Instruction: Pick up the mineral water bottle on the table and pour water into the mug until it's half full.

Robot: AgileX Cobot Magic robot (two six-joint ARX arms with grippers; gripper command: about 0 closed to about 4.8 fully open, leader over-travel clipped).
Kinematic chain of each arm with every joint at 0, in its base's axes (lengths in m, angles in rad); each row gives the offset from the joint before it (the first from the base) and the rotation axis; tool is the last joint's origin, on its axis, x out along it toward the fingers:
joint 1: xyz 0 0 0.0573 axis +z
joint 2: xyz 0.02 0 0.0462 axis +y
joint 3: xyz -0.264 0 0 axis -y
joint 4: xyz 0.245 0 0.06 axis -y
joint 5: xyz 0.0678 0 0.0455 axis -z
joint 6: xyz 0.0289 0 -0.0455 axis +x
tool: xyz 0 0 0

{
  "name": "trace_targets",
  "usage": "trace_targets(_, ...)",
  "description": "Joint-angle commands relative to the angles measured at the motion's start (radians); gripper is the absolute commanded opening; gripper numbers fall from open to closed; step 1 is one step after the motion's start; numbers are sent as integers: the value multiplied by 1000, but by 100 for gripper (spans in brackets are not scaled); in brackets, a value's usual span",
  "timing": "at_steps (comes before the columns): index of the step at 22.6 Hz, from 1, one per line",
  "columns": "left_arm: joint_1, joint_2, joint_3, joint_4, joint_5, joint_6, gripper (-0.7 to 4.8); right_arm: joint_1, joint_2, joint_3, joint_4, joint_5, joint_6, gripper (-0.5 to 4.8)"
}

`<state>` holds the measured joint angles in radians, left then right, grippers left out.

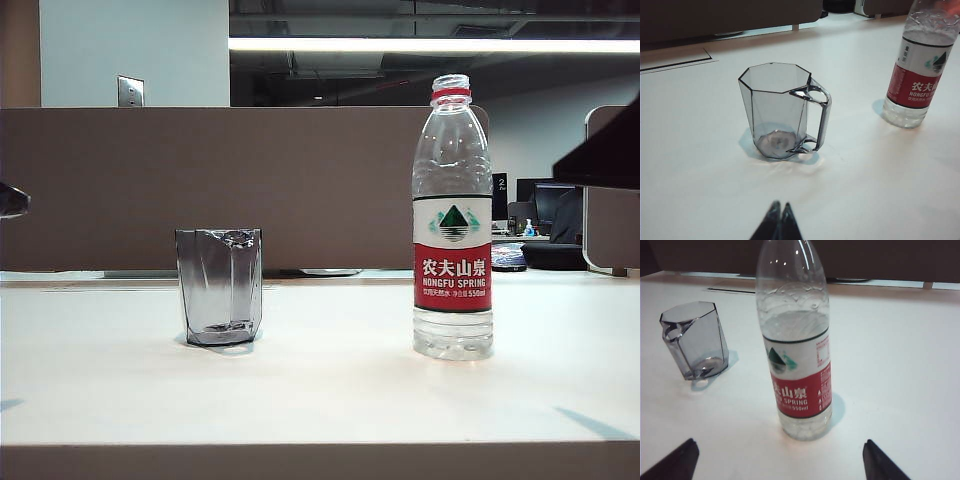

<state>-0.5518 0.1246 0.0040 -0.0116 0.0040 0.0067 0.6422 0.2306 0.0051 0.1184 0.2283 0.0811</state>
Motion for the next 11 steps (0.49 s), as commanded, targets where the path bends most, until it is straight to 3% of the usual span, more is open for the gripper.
trace_targets(1, 0, 0, 3, 12, 0, 0, -5, 0, 164, -4, 229, 55, -1, 479)
trace_targets(11, 0, 0, 3, 12, 0, 0, -5, -1, 1024, 74, 917, 42, 23, 479)
